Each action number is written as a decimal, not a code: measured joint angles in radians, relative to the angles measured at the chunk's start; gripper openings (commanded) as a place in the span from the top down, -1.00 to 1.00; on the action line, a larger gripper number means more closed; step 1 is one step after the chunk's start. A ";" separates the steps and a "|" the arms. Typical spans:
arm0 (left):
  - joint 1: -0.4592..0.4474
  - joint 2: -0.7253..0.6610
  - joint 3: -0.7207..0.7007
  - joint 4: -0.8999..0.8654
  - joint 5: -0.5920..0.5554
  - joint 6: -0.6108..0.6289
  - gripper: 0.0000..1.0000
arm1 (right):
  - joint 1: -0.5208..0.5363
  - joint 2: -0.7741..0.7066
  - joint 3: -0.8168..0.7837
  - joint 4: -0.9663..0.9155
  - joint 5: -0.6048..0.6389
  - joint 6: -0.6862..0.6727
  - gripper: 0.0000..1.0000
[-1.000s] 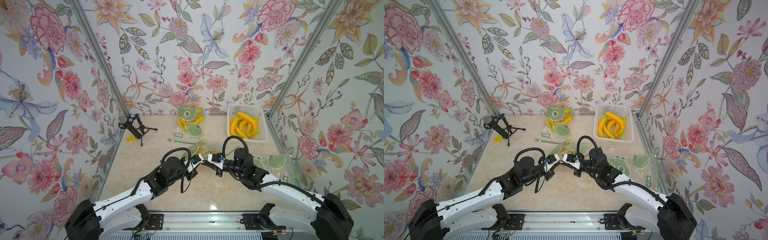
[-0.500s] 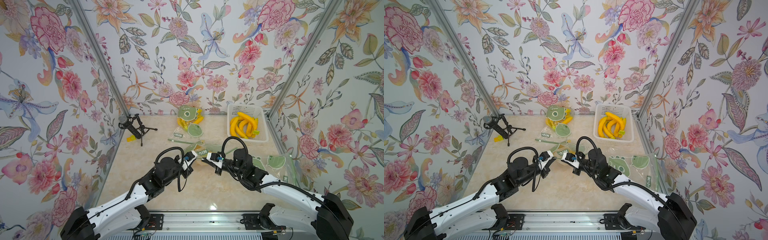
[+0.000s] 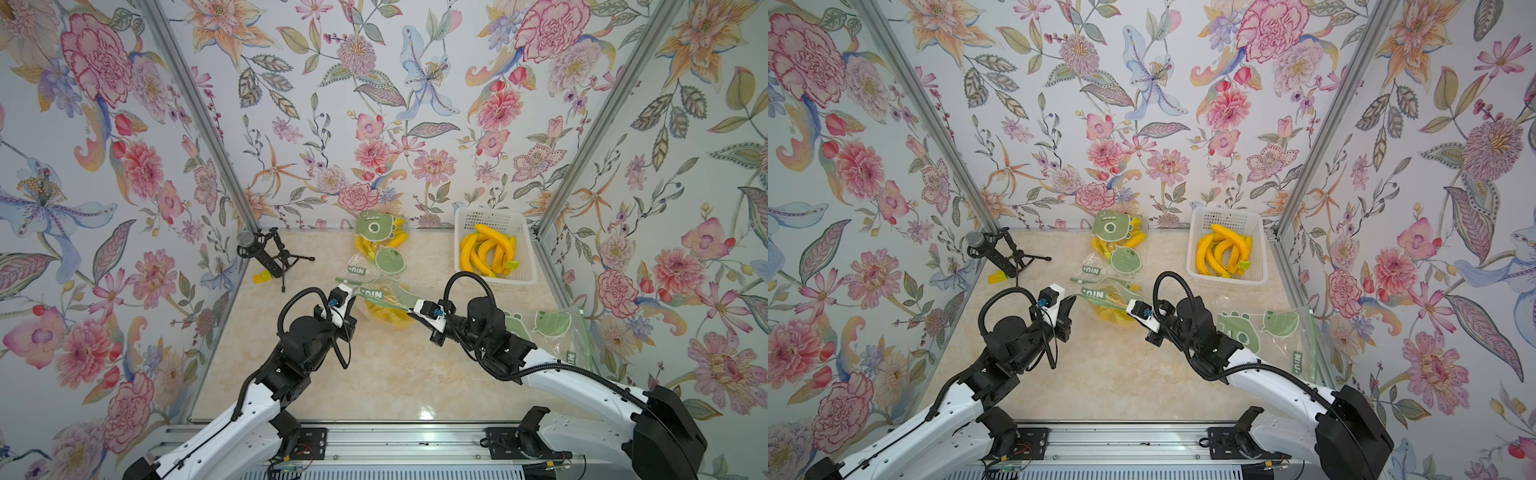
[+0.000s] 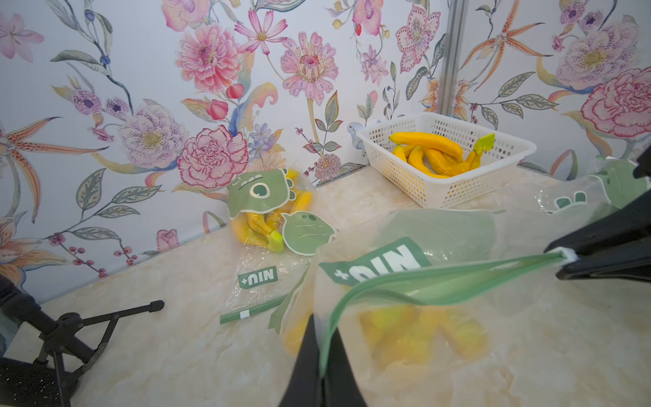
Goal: Open the zip-top bag and take out the banana
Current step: Unzip the zipper on the zipper food storage bag.
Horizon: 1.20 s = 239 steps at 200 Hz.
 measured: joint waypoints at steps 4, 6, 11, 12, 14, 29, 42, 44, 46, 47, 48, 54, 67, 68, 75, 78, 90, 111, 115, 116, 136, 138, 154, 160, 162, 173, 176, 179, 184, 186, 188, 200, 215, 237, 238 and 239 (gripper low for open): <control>0.008 -0.006 -0.003 0.000 -0.006 -0.007 1.00 | -0.001 0.001 0.000 0.000 0.003 -0.001 1.00; 0.011 -0.008 -0.004 -0.001 -0.008 -0.009 1.00 | -0.002 0.001 0.000 0.000 0.004 -0.001 1.00; 0.022 -0.015 -0.007 -0.002 -0.016 -0.019 1.00 | -0.003 0.002 0.000 0.000 0.005 -0.001 1.00; 0.024 -0.016 -0.007 -0.003 -0.017 -0.020 1.00 | -0.003 0.002 0.000 0.000 0.006 -0.001 1.00; 0.028 -0.018 -0.008 -0.003 -0.021 -0.024 1.00 | -0.004 0.002 0.000 0.000 0.006 -0.002 1.00; 0.057 -0.033 -0.013 -0.010 -0.042 -0.047 1.00 | -0.007 0.005 0.000 0.000 0.010 -0.004 1.00; 0.076 -0.046 -0.021 -0.011 -0.055 -0.064 1.00 | -0.009 0.007 0.000 -0.001 0.012 -0.004 1.00; 0.079 -0.048 -0.022 -0.012 -0.057 -0.068 1.00 | -0.010 0.008 0.000 -0.001 0.013 -0.004 1.00; 0.083 -0.050 -0.023 -0.012 -0.059 -0.069 1.00 | -0.010 0.008 0.000 -0.001 0.013 -0.004 1.00; 0.085 -0.051 -0.024 -0.013 -0.060 -0.071 1.00 | -0.010 0.008 0.000 -0.001 0.014 -0.004 1.00; 0.086 -0.052 -0.024 -0.013 -0.060 -0.072 1.00 | -0.010 0.009 0.000 -0.001 0.014 -0.004 1.00; 0.096 -0.058 -0.027 -0.018 -0.066 -0.080 1.00 | -0.011 0.011 0.000 0.000 0.016 -0.004 1.00; 0.111 -0.069 -0.031 -0.023 -0.084 -0.094 1.00 | -0.013 0.016 0.000 -0.001 0.023 -0.004 1.00; 0.113 -0.071 -0.032 -0.024 -0.085 -0.095 1.00 | -0.014 0.017 0.000 -0.001 0.024 -0.004 1.00; 0.121 -0.077 -0.035 -0.028 -0.092 -0.102 1.00 | -0.016 0.021 0.000 -0.001 0.031 -0.004 1.00; 0.123 -0.079 -0.035 -0.029 -0.095 -0.103 1.00 | -0.017 0.023 0.000 -0.001 0.032 -0.004 1.00; 0.132 -0.087 -0.040 -0.035 -0.106 -0.112 1.00 | -0.023 0.029 0.000 -0.001 0.039 -0.004 1.00; 0.135 -0.099 -0.043 -0.045 -0.109 -0.124 1.00 | -0.031 0.037 0.000 0.001 0.041 -0.003 1.00; 0.135 -0.101 -0.045 -0.045 -0.108 -0.127 1.00 | -0.032 0.038 0.000 0.002 0.041 -0.003 1.00; 0.135 -0.101 -0.045 -0.045 -0.108 -0.127 1.00 | -0.032 0.038 0.000 0.002 0.041 -0.003 1.00; 0.135 -0.106 -0.049 -0.049 -0.101 -0.128 1.00 | -0.042 0.042 0.000 0.008 0.041 0.000 1.00; 0.135 -0.106 -0.049 -0.049 -0.101 -0.128 1.00 | -0.044 0.043 0.000 0.009 0.040 0.000 1.00; 0.135 -0.106 -0.050 -0.049 -0.086 -0.134 1.00 | -0.054 0.052 0.002 0.015 0.043 0.008 1.00; 0.135 -0.106 -0.050 -0.049 -0.079 -0.136 1.00 | -0.058 0.056 0.003 0.016 0.047 0.010 1.00; 0.135 -0.106 -0.050 -0.049 -0.077 -0.137 1.00 | -0.060 0.058 0.003 0.016 0.048 0.013 1.00; 0.135 -0.105 -0.050 -0.049 -0.058 -0.140 1.00 | -0.070 0.066 0.003 0.023 0.051 0.020 1.00; 0.135 -0.105 -0.050 -0.049 -0.053 -0.142 0.97 | -0.073 0.068 0.003 0.024 0.053 0.022 1.00; 0.135 -0.103 -0.050 -0.049 -0.045 -0.143 0.93 | -0.076 0.070 0.004 0.026 0.054 0.026 1.00; 0.135 -0.101 -0.050 -0.049 -0.033 -0.146 0.86 | -0.082 0.073 0.005 0.027 0.056 0.030 1.00; 0.136 -0.100 -0.050 -0.049 -0.028 -0.147 0.82 | -0.085 0.074 0.005 0.027 0.056 0.032 1.00; 0.136 -0.098 -0.050 -0.049 -0.023 -0.148 0.78 | -0.088 0.076 0.005 0.027 0.057 0.033 1.00; 0.137 -0.084 -0.044 -0.053 -0.003 -0.158 0.53 | -0.113 0.088 0.012 0.030 0.068 0.043 1.00; 0.125 -0.066 -0.022 -0.081 -0.002 -0.168 0.21 | -0.155 0.117 0.025 0.030 0.094 0.056 1.00; -0.011 -0.048 0.060 -0.173 -0.058 -0.145 -0.06 | -0.194 0.169 0.047 0.032 0.120 0.061 1.00; -0.018 -0.047 0.063 -0.176 -0.060 -0.146 -0.07 | -0.195 0.172 0.048 0.032 0.121 0.061 1.00; -0.029 -0.046 0.071 -0.184 -0.067 -0.147 -0.08 | -0.195 0.173 0.048 0.032 0.121 0.061 1.00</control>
